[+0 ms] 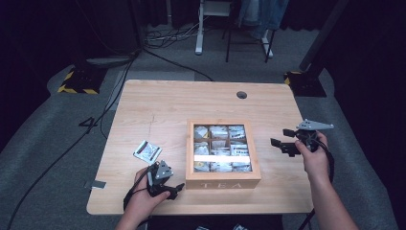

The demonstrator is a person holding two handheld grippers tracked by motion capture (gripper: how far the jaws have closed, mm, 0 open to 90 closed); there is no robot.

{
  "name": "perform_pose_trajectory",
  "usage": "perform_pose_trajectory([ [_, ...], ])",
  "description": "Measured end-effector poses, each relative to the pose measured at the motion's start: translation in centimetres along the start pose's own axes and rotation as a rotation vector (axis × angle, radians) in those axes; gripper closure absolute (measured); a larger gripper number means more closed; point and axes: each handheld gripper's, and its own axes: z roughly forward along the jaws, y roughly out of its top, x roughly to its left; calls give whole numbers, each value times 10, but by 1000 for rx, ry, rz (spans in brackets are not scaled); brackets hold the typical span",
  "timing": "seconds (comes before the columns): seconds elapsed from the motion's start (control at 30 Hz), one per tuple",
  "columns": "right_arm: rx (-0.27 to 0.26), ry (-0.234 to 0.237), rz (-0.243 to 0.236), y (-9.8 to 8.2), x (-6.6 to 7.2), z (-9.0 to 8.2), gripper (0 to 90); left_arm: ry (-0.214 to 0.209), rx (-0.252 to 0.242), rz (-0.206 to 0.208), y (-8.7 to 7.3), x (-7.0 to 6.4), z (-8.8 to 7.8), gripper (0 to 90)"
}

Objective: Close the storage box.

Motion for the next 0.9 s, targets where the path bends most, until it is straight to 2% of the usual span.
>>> perform_pose_trajectory([
  [0.1,8,-6,31,-9,-10,11,234,0,0,0,0,0,0,205],
  [0.2,31,5,82,-21,-21,24,234,0,0,0,0,0,0,205],
  [0.33,54,-19,101,-34,-31,35,234,-4,-1,0,0,0,0,203],
  [0.57,79,-62,74,-50,-39,53,234,-4,0,0,0,0,0,202],
  [0.63,122,-103,59,-53,-40,59,228,-4,0,0,0,0,0,202],
  [0.67,115,-131,33,-54,-39,61,227,-4,-1,0,0,0,0,202],
  [0.77,109,-136,16,-55,-39,63,197,-4,0,0,0,0,0,202],
  [0.9,126,-133,-17,-54,-37,65,157,-4,0,1,0,0,0,202],
])
